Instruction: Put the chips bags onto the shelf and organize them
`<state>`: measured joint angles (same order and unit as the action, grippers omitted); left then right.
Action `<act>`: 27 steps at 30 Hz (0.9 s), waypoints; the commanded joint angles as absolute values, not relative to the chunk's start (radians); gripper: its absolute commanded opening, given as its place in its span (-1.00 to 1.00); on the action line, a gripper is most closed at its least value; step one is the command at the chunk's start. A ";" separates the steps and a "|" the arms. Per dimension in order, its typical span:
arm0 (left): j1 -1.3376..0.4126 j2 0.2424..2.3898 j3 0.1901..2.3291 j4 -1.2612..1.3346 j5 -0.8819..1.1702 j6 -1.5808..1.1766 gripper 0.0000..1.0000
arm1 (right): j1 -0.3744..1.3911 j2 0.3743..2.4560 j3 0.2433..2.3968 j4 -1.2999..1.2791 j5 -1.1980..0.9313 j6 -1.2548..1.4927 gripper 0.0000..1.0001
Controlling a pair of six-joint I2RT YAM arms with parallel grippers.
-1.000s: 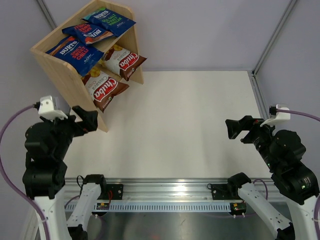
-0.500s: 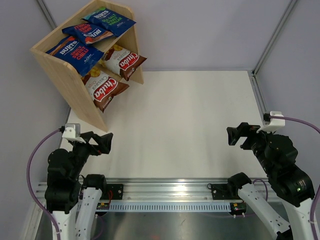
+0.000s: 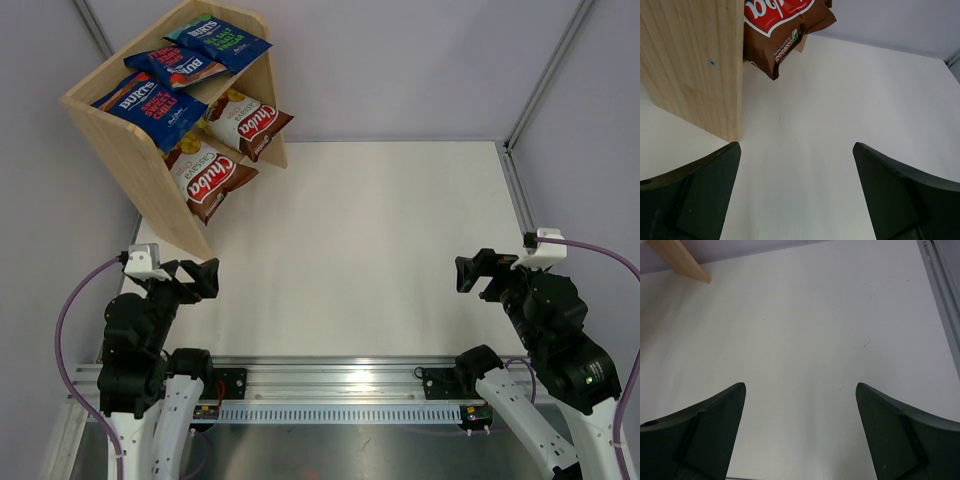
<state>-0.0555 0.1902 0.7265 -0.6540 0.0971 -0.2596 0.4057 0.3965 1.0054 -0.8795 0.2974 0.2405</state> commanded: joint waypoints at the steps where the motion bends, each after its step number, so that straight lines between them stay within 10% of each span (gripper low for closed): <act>1: -0.063 0.184 0.726 -0.624 0.008 -0.277 0.98 | 0.405 0.390 1.026 -0.847 0.308 0.210 0.99; 27: -0.061 0.183 0.647 -0.538 0.207 -0.215 0.98 | 0.403 0.379 1.039 -0.867 0.322 0.206 0.99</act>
<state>-0.0582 0.1848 0.6502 -0.5915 0.1699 -0.2337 0.4057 0.3798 1.0275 -0.8814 0.2981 0.2085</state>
